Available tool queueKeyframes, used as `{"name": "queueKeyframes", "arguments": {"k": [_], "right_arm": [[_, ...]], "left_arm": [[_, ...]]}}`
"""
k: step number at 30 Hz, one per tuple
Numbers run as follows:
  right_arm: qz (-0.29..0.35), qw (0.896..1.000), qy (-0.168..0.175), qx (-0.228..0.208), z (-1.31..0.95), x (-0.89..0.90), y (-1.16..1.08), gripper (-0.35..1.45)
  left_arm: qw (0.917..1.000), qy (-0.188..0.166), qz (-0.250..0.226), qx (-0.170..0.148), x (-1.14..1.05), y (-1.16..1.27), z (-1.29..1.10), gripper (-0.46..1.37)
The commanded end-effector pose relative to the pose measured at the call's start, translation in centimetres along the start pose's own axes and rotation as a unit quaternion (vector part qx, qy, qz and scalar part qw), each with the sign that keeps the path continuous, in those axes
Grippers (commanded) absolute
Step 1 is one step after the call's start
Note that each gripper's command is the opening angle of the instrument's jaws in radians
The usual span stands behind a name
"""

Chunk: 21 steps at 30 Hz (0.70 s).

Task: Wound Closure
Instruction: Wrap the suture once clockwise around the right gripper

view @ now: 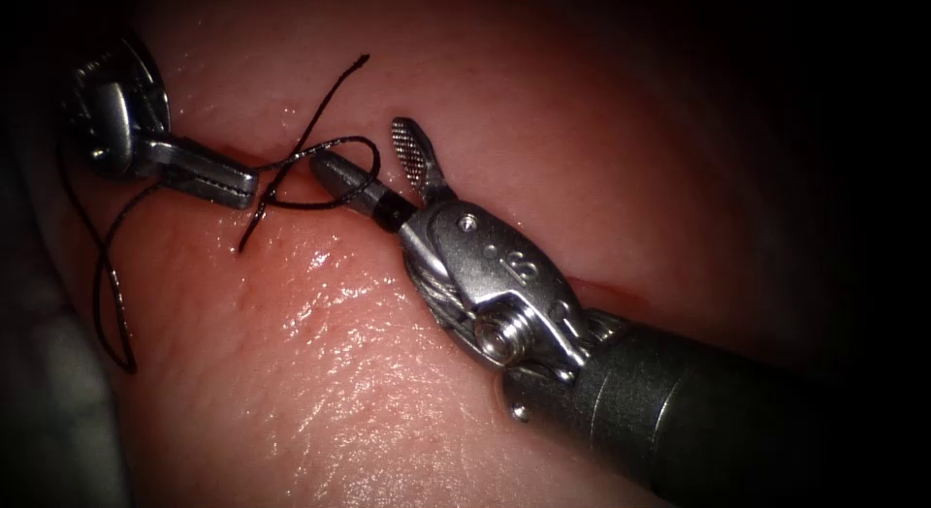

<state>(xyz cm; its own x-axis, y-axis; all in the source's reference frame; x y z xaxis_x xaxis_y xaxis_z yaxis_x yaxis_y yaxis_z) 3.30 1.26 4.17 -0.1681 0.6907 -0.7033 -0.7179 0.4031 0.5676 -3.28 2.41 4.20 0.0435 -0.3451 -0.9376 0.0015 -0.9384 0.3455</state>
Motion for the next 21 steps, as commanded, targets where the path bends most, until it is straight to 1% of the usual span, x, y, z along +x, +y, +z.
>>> {"name": "queueKeyframes", "arguments": {"k": [1, 3, 4, 6, 8, 9, 10, 11, 12, 14, 16, 17, 18, 19, 21], "right_arm": [[-0.003, 1.000, 0.000, 0.000, 0.01, 0.00, 0.00, 0.89], [-0.020, 1.000, -0.005, 0.008, 0.07, 0.00, -0.02, 0.95], [-0.019, 1.000, -0.005, 0.010, 0.08, -0.01, -0.02, 0.94], [-0.021, 1.000, -0.007, 0.019, 0.11, -0.01, -0.04, 0.86], [-0.032, 0.999, -0.006, 0.027, 0.14, -0.01, -0.06, 0.67], [-0.034, 0.999, -0.006, 0.031, 0.15, -0.01, -0.06, 0.42], [-0.037, 0.999, -0.006, 0.034, 0.16, -0.02, -0.06, -0.01], [-0.039, 0.998, -0.006, 0.041, 0.19, -0.02, -0.06, -0.35], [-0.038, 0.998, -0.006, 0.043, 0.20, -0.02, -0.06, -0.35], [-0.046, 0.997, -0.008, 0.067, 0.23, -0.01, -0.03, -0.35], [-0.056, 0.992, -0.014, 0.109, 0.26, -0.01, 0.02, -0.35], [-0.057, 0.989, -0.026, 0.134, 0.29, -0.01, 0.07, -0.35], [-0.059, 0.987, -0.033, 0.143, 0.30, 0.00, 0.08, -0.35], [-0.070, 0.983, -0.044, 0.161, 0.32, 0.00, 0.11, -0.35], [-0.075, 0.978, -0.052, 0.185, 0.36, -0.01, 0.14, -0.35]], "left_arm": [[1.0000, 0.000, 0.000, -0.002, 0.00, 0.00, 0.00, -0.35], [1.0000, 0.000, 0.004, 0.002, 0.10, -0.06, -0.05, -0.35], [1.0000, 0.000, 0.006, 0.004, 0.12, -0.07, -0.06, -0.35], [1.0000, 0.000, 0.007, 0.005, 0.17, -0.09, -0.07, -0.35], [0.9999, -0.001, 0.009, 0.007, 0.22, -0.09, -0.07, -0.35], [0.9999, -0.001, 0.009, 0.007, 0.23, -0.09, -0.06, -0.35], [0.9999, -0.002, 0.009, 0.008, 0.25, -0.09, -0.06, -0.35], [0.9999, -0.002, 0.009, 0.008, 0.26, -0.09, -0.05, -0.35], [0.9999, -0.003, 0.008, 0.008, 0.26, -0.08, -0.05, -0.35], [0.9999, -0.003, 0.008, 0.008, 0.27, -0.08, -0.05, -0.35], [0.9999, -0.002, 0.008, 0.008, 0.27, -0.08, -0.06, -0.35], [0.9999, -0.002, 0.008, 0.008, 0.27, -0.08, -0.06, -0.35], [0.9999, -0.002, 0.008, 0.007, 0.27, -0.09, -0.07, -0.35], [0.9999, -0.002, 0.011, 0.007, 0.28, -0.09, -0.08, -0.35], [0.9999, -0.001, 0.010, 0.007, 0.29, -0.11, -0.08, -0.35]]}}
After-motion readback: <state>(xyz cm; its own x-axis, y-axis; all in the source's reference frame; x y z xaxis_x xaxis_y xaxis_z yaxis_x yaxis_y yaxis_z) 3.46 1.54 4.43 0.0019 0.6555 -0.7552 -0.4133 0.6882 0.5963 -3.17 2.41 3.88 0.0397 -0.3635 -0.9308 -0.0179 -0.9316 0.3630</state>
